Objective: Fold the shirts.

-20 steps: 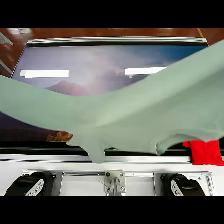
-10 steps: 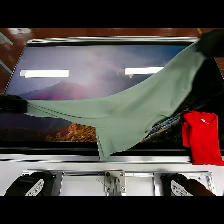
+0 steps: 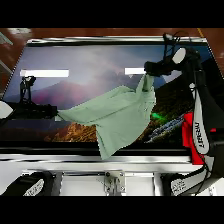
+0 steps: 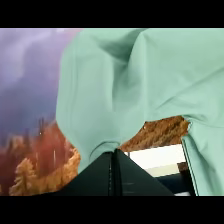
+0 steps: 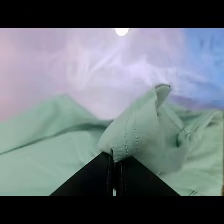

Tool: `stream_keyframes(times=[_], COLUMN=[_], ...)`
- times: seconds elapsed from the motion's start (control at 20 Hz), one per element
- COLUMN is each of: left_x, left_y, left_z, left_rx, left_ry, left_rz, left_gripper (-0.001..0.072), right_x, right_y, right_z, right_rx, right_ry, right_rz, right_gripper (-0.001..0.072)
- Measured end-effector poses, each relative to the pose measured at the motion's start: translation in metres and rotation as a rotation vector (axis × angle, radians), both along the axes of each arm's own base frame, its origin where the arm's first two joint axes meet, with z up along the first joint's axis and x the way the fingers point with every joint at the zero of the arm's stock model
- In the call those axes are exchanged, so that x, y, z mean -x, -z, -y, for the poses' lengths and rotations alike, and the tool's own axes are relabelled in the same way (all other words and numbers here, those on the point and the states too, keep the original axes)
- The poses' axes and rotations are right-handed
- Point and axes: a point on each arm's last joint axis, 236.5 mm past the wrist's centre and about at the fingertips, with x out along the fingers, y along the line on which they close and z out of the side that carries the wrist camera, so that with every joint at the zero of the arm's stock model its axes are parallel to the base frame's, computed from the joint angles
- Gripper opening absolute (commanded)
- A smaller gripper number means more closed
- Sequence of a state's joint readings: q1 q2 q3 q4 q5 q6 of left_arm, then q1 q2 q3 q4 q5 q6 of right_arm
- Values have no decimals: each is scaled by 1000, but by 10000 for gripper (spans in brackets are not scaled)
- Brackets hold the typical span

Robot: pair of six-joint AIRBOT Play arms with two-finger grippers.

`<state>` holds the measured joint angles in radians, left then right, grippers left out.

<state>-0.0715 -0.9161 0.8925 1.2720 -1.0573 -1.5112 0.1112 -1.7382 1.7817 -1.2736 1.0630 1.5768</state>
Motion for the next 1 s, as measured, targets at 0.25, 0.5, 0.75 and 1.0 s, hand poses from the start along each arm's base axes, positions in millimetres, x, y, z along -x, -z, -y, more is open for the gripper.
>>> stream_keyframes(times=[0.25, 0.5, 0.75, 1.0], left_x=[-12, -14, -9, -7], left_y=[12, 15, 17, 17], left_z=[1, 1, 2, 2], left_rx=[13, 4, -21, -30], left_ry=[-19, -2, 50, 72], left_rz=[-2, 0, -5, -6], left_gripper=[33, 33, 33, 33], right_x=[37, 125, 237, 325], right_y=[9, -23, 23, 97], right_z=[0, 51, 32, -22], right_rx=[-15, 45, -145, -362], right_ry=[-55, -105, -58, 44], right_rz=[-157, -355, -567, -702], right_gripper=[647, 577, 589, 589])
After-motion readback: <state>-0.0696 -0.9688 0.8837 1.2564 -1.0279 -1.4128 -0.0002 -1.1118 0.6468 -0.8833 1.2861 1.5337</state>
